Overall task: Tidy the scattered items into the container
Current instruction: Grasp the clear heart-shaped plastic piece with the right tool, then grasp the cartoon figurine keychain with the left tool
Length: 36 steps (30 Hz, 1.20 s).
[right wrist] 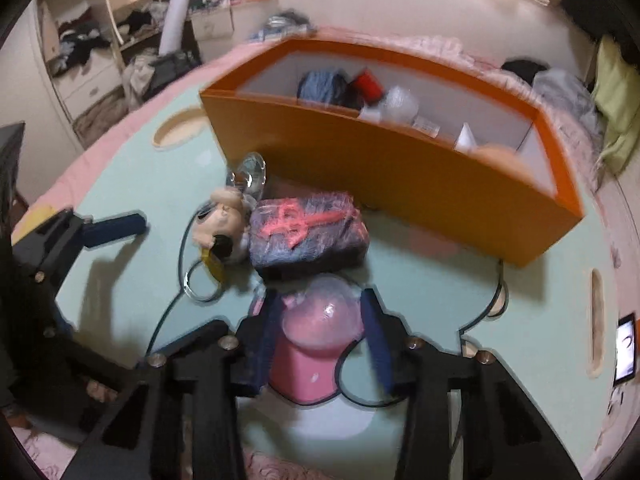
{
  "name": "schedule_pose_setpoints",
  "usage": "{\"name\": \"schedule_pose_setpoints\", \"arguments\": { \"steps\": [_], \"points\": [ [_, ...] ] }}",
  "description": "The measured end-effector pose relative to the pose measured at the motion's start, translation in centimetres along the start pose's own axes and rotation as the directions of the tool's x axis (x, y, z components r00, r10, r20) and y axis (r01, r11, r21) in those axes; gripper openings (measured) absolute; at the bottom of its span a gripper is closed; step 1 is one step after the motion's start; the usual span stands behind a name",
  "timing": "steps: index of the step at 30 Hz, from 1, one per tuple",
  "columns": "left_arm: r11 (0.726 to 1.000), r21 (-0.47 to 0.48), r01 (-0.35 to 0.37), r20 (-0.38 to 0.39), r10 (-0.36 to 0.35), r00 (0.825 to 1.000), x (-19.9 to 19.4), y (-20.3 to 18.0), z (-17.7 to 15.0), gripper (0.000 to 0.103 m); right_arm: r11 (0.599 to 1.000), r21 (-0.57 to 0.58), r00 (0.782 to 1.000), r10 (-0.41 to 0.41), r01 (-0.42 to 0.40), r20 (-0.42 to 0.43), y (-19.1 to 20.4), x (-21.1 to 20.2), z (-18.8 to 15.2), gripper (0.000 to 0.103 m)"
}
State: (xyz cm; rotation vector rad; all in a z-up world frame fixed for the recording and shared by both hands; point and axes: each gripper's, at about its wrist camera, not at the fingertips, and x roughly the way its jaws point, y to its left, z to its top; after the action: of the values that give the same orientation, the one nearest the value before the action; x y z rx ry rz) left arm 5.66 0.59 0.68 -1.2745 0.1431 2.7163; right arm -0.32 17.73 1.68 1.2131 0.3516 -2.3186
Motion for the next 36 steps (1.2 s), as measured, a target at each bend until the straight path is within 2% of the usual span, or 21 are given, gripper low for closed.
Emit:
{"name": "schedule_pose_setpoints", "arguments": {
  "steps": [5, 10, 12, 14, 16, 17, 23, 24, 25, 28, 32, 36],
  "points": [
    [1.0, -0.008, -0.005, 0.009, 0.005, 1.0, -0.2, 0.1, 0.1, 0.103, 0.998, 0.066, 0.999, -0.009, 0.006, 0.034, -1.0, -0.8, -1.0, 0.036],
    [1.0, 0.008, -0.005, 0.124, 0.004, 0.992, -2.1, -0.4, 0.9, 0.102, 0.982, 0.188, 0.994, -0.013, -0.008, 0.106, -3.4, -2.4, -1.8, 0.036],
    [0.999, 0.035, -0.025, 0.135, 0.02, 0.991, -2.1, -0.8, 1.6, 0.092, 0.98, 0.201, 0.995, -0.006, -0.015, 0.104, -3.7, -2.4, -1.9, 0.036],
    [0.998, 0.055, -0.031, 0.103, 0.025, 0.994, -1.2, -1.1, 2.3, 0.07, 0.98, 0.199, 0.996, 0.005, -0.023, 0.092, -3.5, -2.2, -1.9, 0.036],
    [0.998, 0.06, -0.009, 0.052, 0.006, 0.999, 0.0, -1.1, 2.5, 0.062, 0.981, 0.193, 0.996, 0.005, -0.022, 0.09, -3.3, -2.2, -2.2, 0.036],
    [0.998, 0.055, 0.003, 0.032, -0.005, 0.999, 0.6, -1.1, 2.5, 0.061, 0.981, 0.191, 0.996, 0.003, -0.021, 0.093, -3.2, -2.3, -2.1, 0.036],
    [0.999, 0.022, 0.027, 0.029, -0.028, 0.999, 1.5, -0.3, 3.4, 0.061, 0.981, 0.193, 0.996, 0.011, -0.027, 0.086, -3.4, -2.0, -2.1, 0.037],
    [0.999, 0.017, 0.031, 0.034, -0.032, 0.999, 1.6, -0.2, 3.5, 0.057, 0.981, 0.192, 0.996, 0.012, -0.028, 0.084, -3.3, -1.9, -2.1, 0.037],
    [0.999, 0.013, 0.039, 0.042, -0.04, 0.998, 1.5, -0.1, 3.5, 0.043, 0.981, 0.191, 0.996, 0.013, -0.028, 0.083, -3.3, -1.9, -2.0, 0.037],
    [0.998, -0.013, 0.063, 0.069, -0.062, 0.996, 0.5, 0.2, 3.2, 0.042, 0.981, 0.19, 0.996, 0.011, -0.027, 0.087, -3.3, -2.0, -2.1, 0.037],
    [0.992, -0.049, 0.113, 0.131, -0.106, 0.986, -2.8, 0.4, 1.6, 0.042, 0.984, 0.178, 0.996, -0.004, -0.011, 0.085, -3.1, -2.1, -2.1, 0.037],
    [0.994, 0.02, 0.105, 0.152, -0.107, 0.983, -4.3, -1.1, 0.8, 0.043, 0.988, 0.152, 0.996, -0.015, 0.002, 0.085, -2.5, -2.2, -2.0, 0.037]
  ]
}}
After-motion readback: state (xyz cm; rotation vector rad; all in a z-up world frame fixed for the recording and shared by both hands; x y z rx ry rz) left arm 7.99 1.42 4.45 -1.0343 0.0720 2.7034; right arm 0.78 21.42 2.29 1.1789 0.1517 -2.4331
